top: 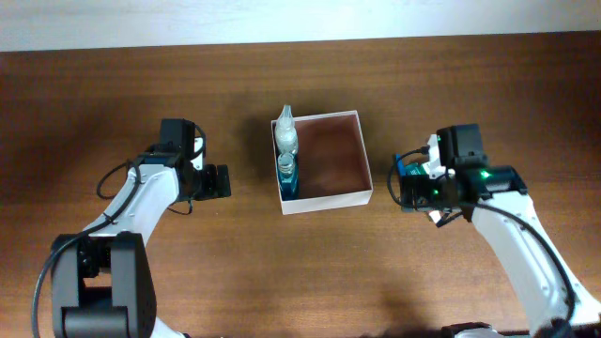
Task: Pack container
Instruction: 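Lower the right gripper onto the Colgate toothpaste tube and close it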
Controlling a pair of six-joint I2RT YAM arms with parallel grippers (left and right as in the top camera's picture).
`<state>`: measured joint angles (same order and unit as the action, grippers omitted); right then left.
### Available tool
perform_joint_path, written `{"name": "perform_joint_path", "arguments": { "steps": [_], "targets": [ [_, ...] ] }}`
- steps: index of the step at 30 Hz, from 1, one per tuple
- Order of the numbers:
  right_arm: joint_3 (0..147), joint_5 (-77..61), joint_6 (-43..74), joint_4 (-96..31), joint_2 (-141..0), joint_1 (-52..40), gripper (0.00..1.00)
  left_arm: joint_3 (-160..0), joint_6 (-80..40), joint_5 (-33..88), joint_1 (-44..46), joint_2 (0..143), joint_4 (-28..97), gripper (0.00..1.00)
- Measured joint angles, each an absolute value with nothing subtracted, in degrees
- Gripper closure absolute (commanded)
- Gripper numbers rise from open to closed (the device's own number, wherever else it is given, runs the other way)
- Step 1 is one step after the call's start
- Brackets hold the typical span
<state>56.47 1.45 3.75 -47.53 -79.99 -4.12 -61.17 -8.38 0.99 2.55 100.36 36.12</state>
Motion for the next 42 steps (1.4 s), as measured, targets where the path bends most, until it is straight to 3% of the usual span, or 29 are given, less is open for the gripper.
{"name": "perform_joint_path", "arguments": {
  "steps": [7,13,21,26,33,42],
  "targets": [
    [56.47,1.52,1.54,-42.17,-84.47,-4.12,0.12,-61.17,-8.38,0.99,2.55,100.36,36.12,0.01],
    [56.47,1.54,-0.71,-40.6,-86.5,-4.12,0.31,-61.17,-8.38,0.99,2.55,100.36,36.14,0.01],
    [56.47,1.56,-1.72,-41.67,-88.31,-4.12,0.48,-61.17,-8.38,1.02,2.55,100.36,36.14,0.0],
    [56.47,1.54,-1.69,-41.93,-90.13,-4.12,0.49,-61.17,-8.38,0.99,2.55,100.36,36.14,0.01],
    [56.47,2.24,-1.8,-41.91,-93.56,-3.03,0.59,-61.17,-8.38,0.99,2.55,100.36,36.14,0.01],
    [56.47,-1.02,-3.33,-41.8,-95.74,3.62,0.59,-61.17,-8.38,0.99,2.55,100.36,36.14,0.01]
  ]
}}
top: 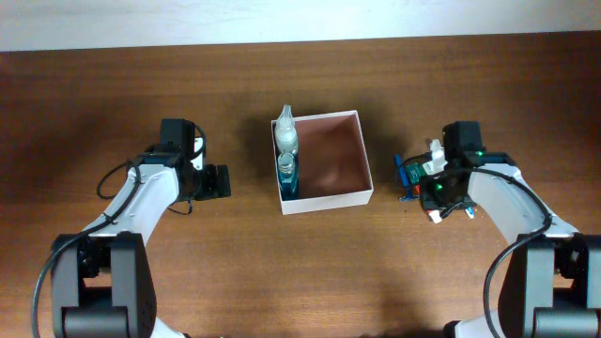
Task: Pack container
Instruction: 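Lower the right gripper onto the Colgate toothpaste tube and close it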
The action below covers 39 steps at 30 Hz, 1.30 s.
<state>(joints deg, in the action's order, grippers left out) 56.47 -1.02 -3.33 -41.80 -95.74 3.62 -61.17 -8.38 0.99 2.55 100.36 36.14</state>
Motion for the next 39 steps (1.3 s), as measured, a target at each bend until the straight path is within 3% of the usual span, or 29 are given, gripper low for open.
{"name": "perform_joint_path", "arguments": {
  "steps": [39],
  "targets": [
    [56.36,-1.3,-6.02,-41.43,-96.6,-0.1,0.64,-61.17,-8.38,1.02,2.55,100.36,36.12,0.01]
  ]
}}
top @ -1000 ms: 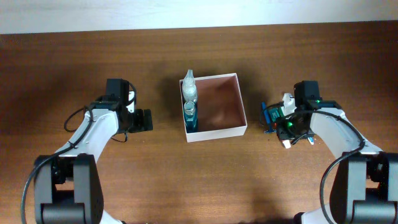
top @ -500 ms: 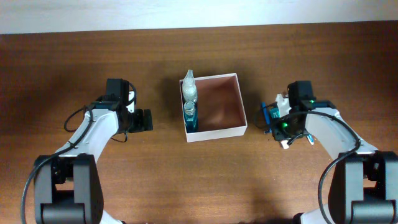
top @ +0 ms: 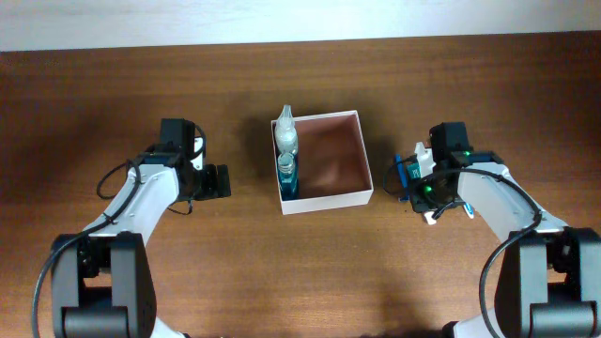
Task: Pack container
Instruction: 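Lower the right gripper onto the Colgate toothpaste tube and close it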
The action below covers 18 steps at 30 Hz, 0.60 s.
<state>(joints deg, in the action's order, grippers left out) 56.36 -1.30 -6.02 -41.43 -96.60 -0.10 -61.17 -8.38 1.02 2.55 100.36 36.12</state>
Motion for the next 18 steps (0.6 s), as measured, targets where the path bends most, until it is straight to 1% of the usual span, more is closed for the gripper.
{"name": "perform_joint_path", "arguments": {
  "steps": [11,18],
  "targets": [
    [54.28,-0.86,-6.0,-38.39,-96.62,-0.1,0.64,-61.17,-8.38,1.02,2.55,100.36,36.14,0.01],
    [54.02,-0.14,-5.76,-38.92,-96.62,-0.1,0.68,-61.17,-8.38,0.99,2.55,100.36,36.12,0.01]
  ]
}}
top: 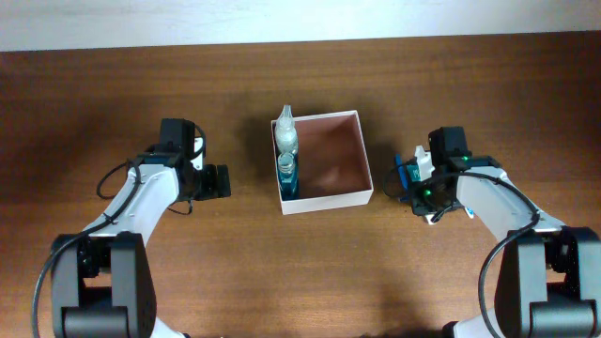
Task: Pack container
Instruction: 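Lower the right gripper onto the Colgate toothpaste tube and close it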
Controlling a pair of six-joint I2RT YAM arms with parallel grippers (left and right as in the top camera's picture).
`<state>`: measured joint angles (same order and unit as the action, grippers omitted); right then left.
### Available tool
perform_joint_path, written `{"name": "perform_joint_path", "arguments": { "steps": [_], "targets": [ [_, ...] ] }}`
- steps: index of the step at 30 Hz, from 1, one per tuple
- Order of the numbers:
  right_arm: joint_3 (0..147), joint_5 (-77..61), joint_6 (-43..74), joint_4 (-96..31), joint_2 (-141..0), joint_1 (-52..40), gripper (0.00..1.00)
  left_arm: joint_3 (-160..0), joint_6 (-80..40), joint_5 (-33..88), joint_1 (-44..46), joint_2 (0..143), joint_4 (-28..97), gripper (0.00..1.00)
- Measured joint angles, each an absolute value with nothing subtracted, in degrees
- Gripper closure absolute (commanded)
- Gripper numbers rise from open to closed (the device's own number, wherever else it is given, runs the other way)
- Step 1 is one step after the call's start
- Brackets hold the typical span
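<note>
A white box (367, 169) with a brown floor stands at the table's middle. Inside, along its left wall, lie a clear bottle (285, 134) and a blue bottle (287, 175). Just right of the box, a small blue item (401, 175) sits at the tip of my right gripper (408, 184), whose fingers are around it. The overhead view does not show whether they are closed on it. My left gripper (222, 181) rests left of the box with its fingers apart and nothing between them.
The brown wooden table (300, 272) runs out to a pale wall strip along the far edge. Both arms' bases (103, 282) stand at the near corners. The right half of the box shows only its bare floor.
My right wrist has shifted very slightly toward the box, with the blue item still at its tip. The left arm, the box and the bottles are unchanged.
My right gripper first stood higher, right of the box, with the blue item at its tip. It then sat lower by the item, then a little closer to the box, where it is now. The left arm stayed still throughout.
</note>
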<state>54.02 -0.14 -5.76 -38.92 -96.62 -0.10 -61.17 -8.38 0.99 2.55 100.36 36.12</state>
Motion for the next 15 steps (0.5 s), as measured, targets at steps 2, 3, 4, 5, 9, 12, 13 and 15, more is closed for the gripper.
{"name": "perform_joint_path", "arguments": {
  "steps": [2,3,4,5,9,12,13,15],
  "targets": [
    [53.43,-0.01,-5.34,-38.26,-96.62,-0.1,0.69,-61.17,-8.38,0.99,2.55,100.36,36.12,0.01],
    [52.99,-0.01,-5.13,-37.85,-96.62,-0.1,0.71,-61.17,-8.38,0.99,2.55,100.36,36.12,0.01],
    [52.77,0.01,-4.97,-37.74,-96.62,-0.1,0.74,-61.17,-8.38,0.99,2.55,100.36,36.12,0.01],
    [52.53,0.01,-4.93,-37.63,-96.64,-0.1,0.78,-61.17,-8.38,1.02,2.55,100.36,36.12,0.01],
    [52.31,0.21,-4.49,-37.93,-96.71,-0.1,0.83,-61.17,-8.38,0.99,2.55,100.36,36.12,0.01],
    [52.31,0.21,-4.54,-38.35,-96.71,-0.1,0.84,-61.17,-8.38,1.02,2.55,100.36,36.14,0.01],
    [52.31,0.21,-4.49,-38.35,-96.71,-0.1,0.86,-61.17,-8.38,0.99,2.55,100.36,36.12,0.01],
    [52.31,0.23,-4.51,-38.39,-96.71,-0.1,0.91,-61.17,-8.38,0.99,2.55,100.36,36.14,0.01]
  ]
}}
